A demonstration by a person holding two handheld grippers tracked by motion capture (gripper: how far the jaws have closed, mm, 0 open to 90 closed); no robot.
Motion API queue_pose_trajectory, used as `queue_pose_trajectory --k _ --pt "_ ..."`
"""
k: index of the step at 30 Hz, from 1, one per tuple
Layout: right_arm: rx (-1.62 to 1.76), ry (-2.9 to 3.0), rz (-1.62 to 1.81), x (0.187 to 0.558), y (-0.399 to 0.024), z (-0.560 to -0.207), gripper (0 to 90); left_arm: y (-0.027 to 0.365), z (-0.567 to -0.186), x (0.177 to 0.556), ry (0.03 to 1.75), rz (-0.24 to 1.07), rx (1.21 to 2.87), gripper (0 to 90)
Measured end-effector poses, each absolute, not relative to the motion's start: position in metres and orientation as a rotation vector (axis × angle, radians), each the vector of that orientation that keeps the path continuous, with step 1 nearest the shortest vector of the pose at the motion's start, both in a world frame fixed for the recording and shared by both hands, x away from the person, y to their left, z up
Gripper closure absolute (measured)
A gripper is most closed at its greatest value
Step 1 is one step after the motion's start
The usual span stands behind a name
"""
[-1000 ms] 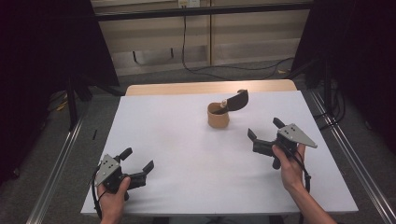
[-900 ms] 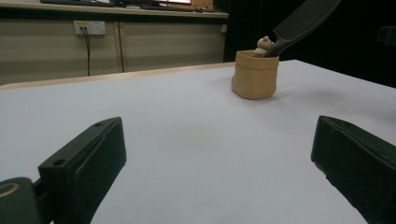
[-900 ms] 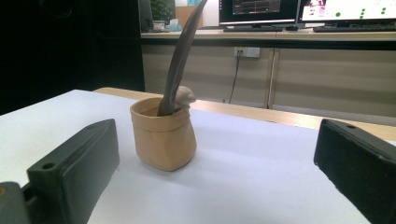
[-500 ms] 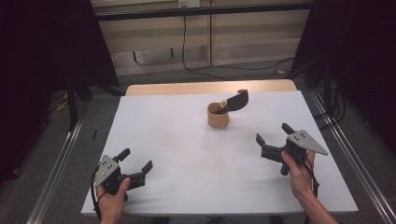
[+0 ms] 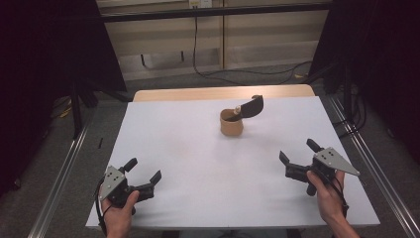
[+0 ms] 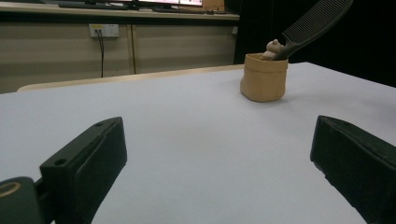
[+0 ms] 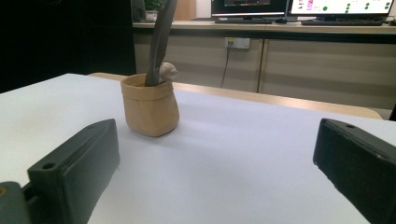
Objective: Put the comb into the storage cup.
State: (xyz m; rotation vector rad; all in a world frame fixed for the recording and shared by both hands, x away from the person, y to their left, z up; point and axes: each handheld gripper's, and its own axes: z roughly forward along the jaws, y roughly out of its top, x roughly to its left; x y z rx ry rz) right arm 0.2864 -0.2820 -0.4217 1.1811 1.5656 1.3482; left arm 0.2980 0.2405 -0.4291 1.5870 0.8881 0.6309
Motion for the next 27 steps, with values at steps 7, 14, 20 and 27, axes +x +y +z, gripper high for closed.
queue_pose_trajectory --k 7,14,20,27 --pt "1.202 1.551 1.321 0.276 -0.288 -0.427 0.0 0.243 -0.428 0.294 0.903 0.633 1.569 3.9" --pt "1.222 1.528 1.314 0.263 -0.297 -0.429 0.0 0.242 -0.429 0.290 0.909 0.627 1.579 3.9" --pt "1.213 1.551 1.302 0.252 -0.301 -0.433 0.0 0.246 -0.428 0.286 0.921 0.638 1.561 3.8" --pt "1.197 1.548 1.277 0.237 -0.306 -0.440 0.0 0.245 -0.430 0.283 0.937 0.667 1.566 4.0"
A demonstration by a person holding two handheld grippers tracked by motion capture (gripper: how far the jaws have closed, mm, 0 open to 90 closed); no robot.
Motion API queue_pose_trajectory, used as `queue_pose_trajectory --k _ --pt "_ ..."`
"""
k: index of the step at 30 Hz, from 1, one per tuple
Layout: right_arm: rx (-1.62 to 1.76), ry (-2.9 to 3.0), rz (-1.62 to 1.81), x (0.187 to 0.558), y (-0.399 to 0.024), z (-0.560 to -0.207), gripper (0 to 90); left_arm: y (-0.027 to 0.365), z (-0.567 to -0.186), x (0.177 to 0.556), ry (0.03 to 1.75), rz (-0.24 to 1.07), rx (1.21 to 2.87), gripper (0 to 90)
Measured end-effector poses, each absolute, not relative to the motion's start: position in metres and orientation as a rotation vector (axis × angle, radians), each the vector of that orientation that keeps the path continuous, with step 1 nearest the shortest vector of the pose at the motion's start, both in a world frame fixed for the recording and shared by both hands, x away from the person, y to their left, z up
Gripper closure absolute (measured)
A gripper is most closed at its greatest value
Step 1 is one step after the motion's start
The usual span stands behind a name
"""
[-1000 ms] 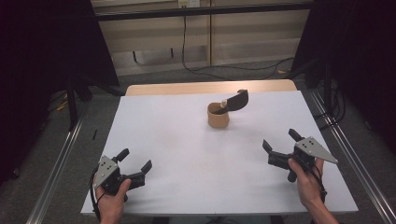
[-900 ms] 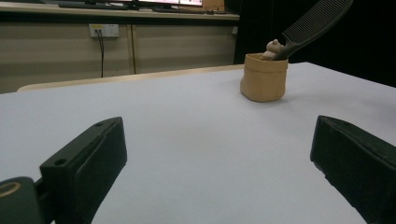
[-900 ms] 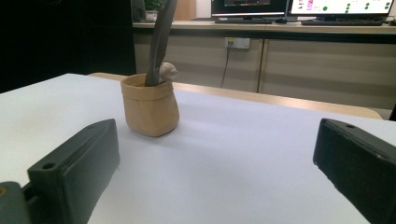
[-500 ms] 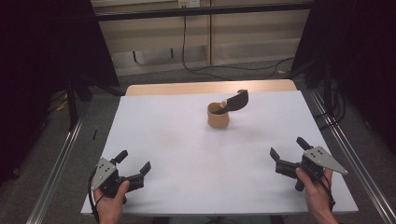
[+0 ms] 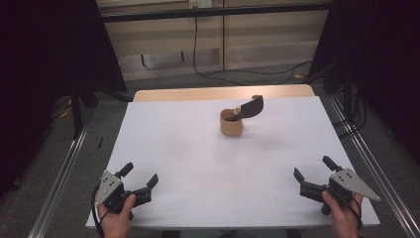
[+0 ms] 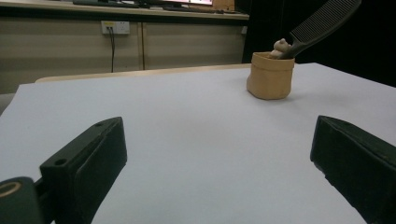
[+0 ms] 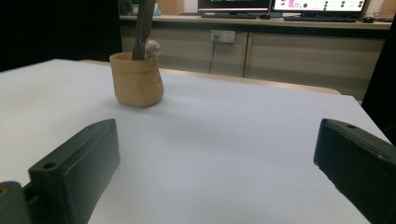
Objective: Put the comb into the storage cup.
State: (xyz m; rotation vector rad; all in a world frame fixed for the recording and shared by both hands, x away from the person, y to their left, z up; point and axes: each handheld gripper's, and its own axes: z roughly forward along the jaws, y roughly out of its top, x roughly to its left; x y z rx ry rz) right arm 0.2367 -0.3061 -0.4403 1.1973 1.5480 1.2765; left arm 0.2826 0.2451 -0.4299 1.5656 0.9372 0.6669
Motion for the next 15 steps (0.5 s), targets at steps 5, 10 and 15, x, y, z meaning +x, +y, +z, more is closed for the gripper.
queue_pose_trajectory --k 5,10,15 --pt "1.217 1.558 1.276 0.2354 -0.3085 -0.4435 0.0 0.2476 -0.4311 0.2801 0.952 0.692 1.557 4.3" --pt "1.183 1.572 1.288 0.2371 -0.3033 -0.4431 0.0 0.2489 -0.4327 0.2827 0.972 0.673 1.561 4.3" --pt "1.195 1.573 1.315 0.2425 -0.3018 -0.4440 0.0 0.2514 -0.4315 0.2843 0.985 0.678 1.553 4.3"
